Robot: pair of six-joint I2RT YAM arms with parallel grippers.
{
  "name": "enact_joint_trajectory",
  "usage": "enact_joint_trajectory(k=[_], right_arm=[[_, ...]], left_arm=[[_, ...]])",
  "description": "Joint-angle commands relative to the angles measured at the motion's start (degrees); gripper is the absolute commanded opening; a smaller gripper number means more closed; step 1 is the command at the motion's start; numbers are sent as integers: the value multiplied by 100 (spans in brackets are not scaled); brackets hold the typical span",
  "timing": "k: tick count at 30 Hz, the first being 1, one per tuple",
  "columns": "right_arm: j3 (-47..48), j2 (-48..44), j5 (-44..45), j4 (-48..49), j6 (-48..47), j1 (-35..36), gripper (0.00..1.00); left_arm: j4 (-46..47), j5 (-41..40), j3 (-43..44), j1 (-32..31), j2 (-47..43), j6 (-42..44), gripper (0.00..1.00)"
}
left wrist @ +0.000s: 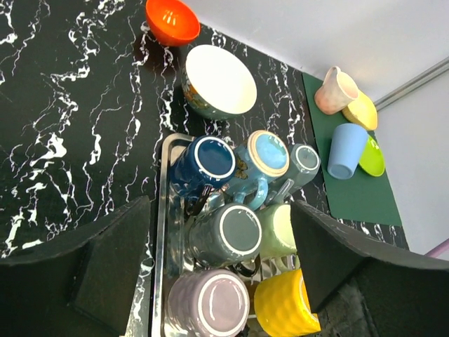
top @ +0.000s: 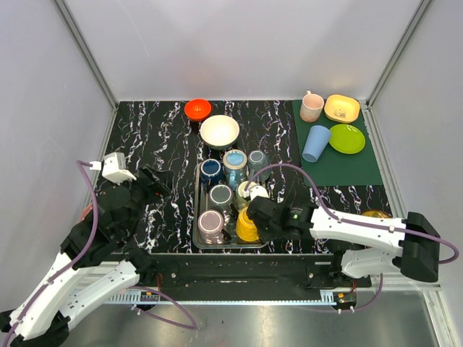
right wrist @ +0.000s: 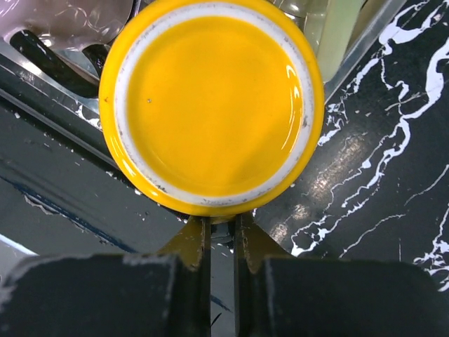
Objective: Turn the mug right side up
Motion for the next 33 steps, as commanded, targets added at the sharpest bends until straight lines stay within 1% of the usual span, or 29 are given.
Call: enact_joint_trajectory(k=[1, 7, 11, 14, 15, 16, 18, 20, 22, 23, 24, 25, 27, 28, 29, 30, 31, 32, 33], right_arm=[[115, 237, 183, 727, 169, 74, 0], [212, 826, 465, 674, 213, 74, 0], [221, 977, 517, 683, 231, 109, 0], [291, 924, 473, 596, 257, 171, 27], [317, 811, 482, 551, 266, 206, 42], [352, 723, 474, 508, 283, 223, 47], [536, 390, 430, 323, 336, 320, 55], [878, 108, 359, 61, 363, 390, 68], [1134, -419, 525, -55, 372, 435, 75], [1344, -612, 718, -73, 328, 435, 75], [1442, -997, 989, -90, 336, 435, 76], [1512, -1175, 1810, -73, 293, 435, 77], [1583, -1491, 2754, 58, 38, 347, 82], [1627, -1502, 3124, 59, -23, -97, 83], [1731, -1493, 2945, 59, -102, -554, 84], [1767, -1423, 2621, 68, -77, -1037, 84], [1776, -1379, 1783, 76, -42, -1512, 85], [1707, -1353, 1339, 190, 11, -2500, 85], [1671, -1274, 943, 260, 46, -2832, 85]], left_arm=[[5, -86, -151, 20, -89, -17, 84], [5, -77, -292, 20, -177, -35, 85], [5, -95, -345, 20, -230, -26, 85], [14, -86, -389, 20, -230, -35, 85], [5, -86, -389, 20, -221, -26, 86], [14, -86, -398, 20, -221, -18, 86], [-4, -121, -389, 20, -195, 0, 87], [-21, -147, -371, 20, -134, 26, 88], [-56, -156, -336, 12, -63, 88, 91], [-74, -148, -319, 20, 59, 114, 93], [-74, -122, -293, 20, 147, 149, 97], [-100, -78, -205, 20, 252, 219, 99], [-188, 89, -64, 20, 700, 211, 99], [-214, 185, 75, 20, 876, 211, 99], [-249, 395, 155, 64, 1234, 185, 99], [-293, 545, 234, 99, 1403, 167, 99], [-294, 695, 357, 134, 1561, 158, 99], [-294, 1001, 402, 222, 1789, 150, 99], [-250, 1143, 419, 275, 1879, 149, 99]])
